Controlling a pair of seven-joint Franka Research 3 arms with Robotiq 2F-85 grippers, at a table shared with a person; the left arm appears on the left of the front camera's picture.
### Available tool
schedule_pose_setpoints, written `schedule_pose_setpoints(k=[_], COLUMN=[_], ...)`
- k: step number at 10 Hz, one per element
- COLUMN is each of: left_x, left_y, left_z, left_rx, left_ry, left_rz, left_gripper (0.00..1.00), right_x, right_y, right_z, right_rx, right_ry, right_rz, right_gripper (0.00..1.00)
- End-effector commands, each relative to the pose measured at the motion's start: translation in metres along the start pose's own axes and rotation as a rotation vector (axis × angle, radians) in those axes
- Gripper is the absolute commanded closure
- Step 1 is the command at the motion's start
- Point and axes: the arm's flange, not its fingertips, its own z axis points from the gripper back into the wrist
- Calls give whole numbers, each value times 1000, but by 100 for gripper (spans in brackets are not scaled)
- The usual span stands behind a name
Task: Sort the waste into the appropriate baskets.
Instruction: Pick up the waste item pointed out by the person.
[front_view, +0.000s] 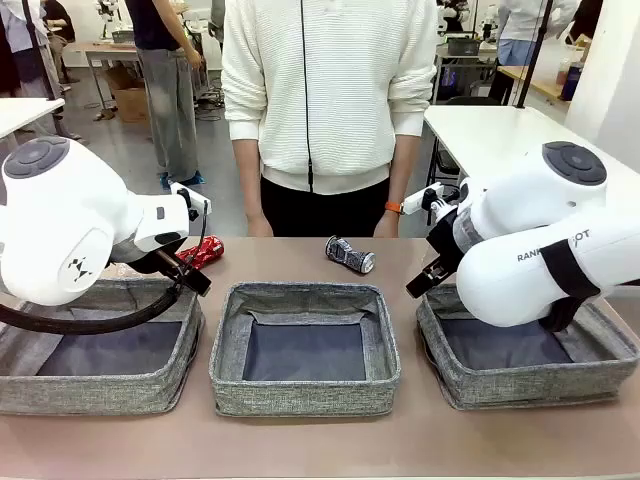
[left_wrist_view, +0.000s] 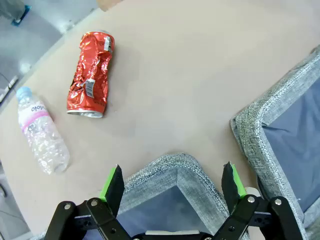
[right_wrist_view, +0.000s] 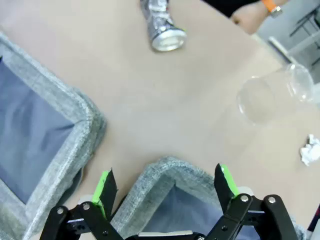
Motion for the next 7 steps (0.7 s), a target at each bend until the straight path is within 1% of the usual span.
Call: schedule_pose_setpoints(k=[1,7], left_x=[0,0], left_y=[0,0], left_z=[0,0], left_rx=[0,0], left_ry=[0,0], left_rz=[0,0], left_gripper=[0,0], right_x=[0,0], right_y=[0,0], right_z=[0,0], right_rx=[0,0], right_ry=[0,0], right_rz=[0,0], right_gripper=[0,0])
